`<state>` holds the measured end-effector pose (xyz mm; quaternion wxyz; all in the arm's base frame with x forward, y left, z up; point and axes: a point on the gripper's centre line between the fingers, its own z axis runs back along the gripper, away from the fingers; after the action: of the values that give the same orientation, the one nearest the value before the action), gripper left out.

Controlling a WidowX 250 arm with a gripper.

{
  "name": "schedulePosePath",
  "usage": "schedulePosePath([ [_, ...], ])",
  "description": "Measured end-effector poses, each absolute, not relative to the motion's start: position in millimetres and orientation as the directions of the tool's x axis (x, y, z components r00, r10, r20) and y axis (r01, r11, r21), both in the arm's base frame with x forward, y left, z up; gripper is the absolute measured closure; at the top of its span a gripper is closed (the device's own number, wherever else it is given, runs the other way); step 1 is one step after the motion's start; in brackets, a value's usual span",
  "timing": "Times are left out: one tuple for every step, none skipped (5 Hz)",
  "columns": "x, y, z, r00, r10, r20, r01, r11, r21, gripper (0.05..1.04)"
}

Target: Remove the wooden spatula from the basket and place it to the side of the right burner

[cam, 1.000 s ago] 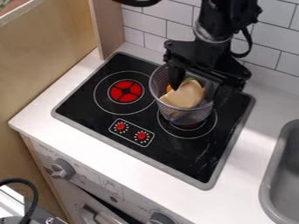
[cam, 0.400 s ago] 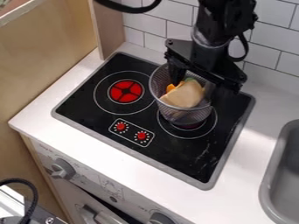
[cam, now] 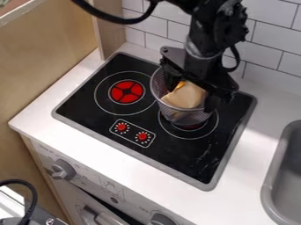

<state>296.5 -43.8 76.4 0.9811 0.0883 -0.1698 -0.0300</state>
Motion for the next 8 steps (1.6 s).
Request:
schedulePosePath([
  [295.9,-43.0,73.5,0.938,-0.095,0.334,0.035,0.983,0.180,0.113],
  [296.2,-42.3,73.2,0.931,-0.096,0.351,0.034,0.983,0.179,0.342],
  [297.0,-42.2,74.3,0.929,-0.095,0.358,0.032,0.984,0.177,0.402],
  [296.6,-42.1,74.1,0.930,-0.091,0.356,0.030,0.984,0.174,0.402],
  [297.4,-40.8,76.0,0.933,-0.079,0.352,0.024,0.987,0.159,0.403],
  [298.2,-42.5,81.0,0.936,-0.053,0.348,0.006,0.991,0.135,0.417],
  [299.1,-43.2,89.4,0.937,-0.035,0.348,-0.008,0.993,0.120,0.469],
  [299.5,-43.1,93.7,0.940,-0.021,0.341,-0.021,0.993,0.119,0.481],
])
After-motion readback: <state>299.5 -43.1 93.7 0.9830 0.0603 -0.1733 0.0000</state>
